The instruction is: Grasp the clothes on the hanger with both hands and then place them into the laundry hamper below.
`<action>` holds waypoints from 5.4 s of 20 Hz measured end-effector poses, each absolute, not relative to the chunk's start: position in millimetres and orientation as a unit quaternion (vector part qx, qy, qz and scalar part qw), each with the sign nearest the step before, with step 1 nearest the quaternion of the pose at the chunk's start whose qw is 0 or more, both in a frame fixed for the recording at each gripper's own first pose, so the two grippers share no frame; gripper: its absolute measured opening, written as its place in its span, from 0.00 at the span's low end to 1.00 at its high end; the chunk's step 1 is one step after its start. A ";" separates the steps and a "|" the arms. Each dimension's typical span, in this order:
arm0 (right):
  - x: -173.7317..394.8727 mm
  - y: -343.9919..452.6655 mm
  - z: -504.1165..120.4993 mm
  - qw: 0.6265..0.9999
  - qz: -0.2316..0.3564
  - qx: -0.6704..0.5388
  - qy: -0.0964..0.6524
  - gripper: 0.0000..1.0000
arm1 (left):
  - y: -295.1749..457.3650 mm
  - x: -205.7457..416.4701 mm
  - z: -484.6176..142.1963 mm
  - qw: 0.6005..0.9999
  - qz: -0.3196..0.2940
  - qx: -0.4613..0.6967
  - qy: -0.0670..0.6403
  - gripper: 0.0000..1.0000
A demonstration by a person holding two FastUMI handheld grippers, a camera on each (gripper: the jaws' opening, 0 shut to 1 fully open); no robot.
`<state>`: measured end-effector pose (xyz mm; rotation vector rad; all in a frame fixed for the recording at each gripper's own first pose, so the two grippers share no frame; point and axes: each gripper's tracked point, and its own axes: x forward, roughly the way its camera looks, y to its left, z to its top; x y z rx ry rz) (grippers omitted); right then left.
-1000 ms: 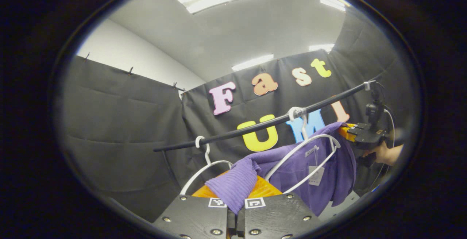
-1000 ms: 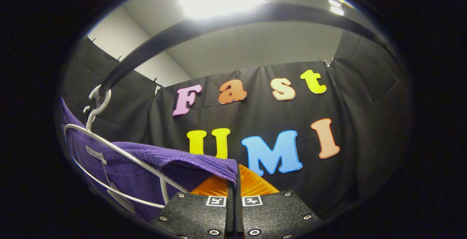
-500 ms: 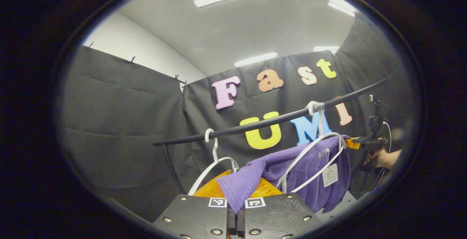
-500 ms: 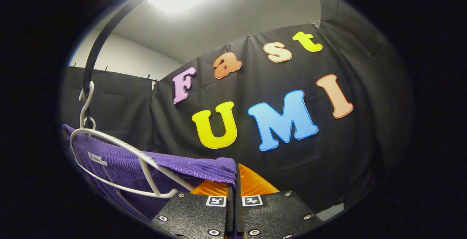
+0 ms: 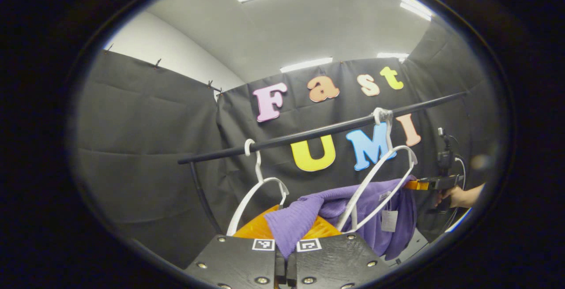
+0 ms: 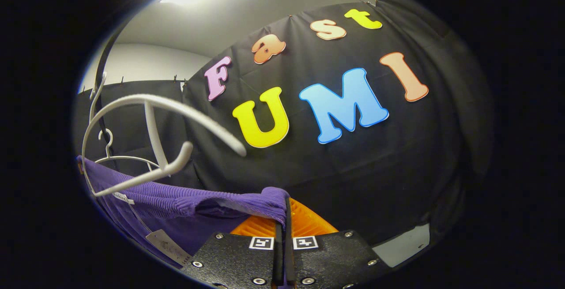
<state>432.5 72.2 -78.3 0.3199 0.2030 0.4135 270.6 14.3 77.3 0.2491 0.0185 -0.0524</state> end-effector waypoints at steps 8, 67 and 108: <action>389.7 89.0 -135.1 0.959 0.200 0.120 0.159 0.02 | 44.3 241.8 22.0 0.991 -0.011 0.125 0.046 0.00; -6.7 53.0 -227.2 0.946 0.137 0.070 0.285 0.02 | -90.6 14.2 -237.4 0.966 -0.127 0.054 0.217 0.00; -76.5 40.9 -365.0 0.886 0.114 0.008 0.448 0.17 | -54.4 -26.3 -382.5 0.910 -0.076 0.076 0.400 0.23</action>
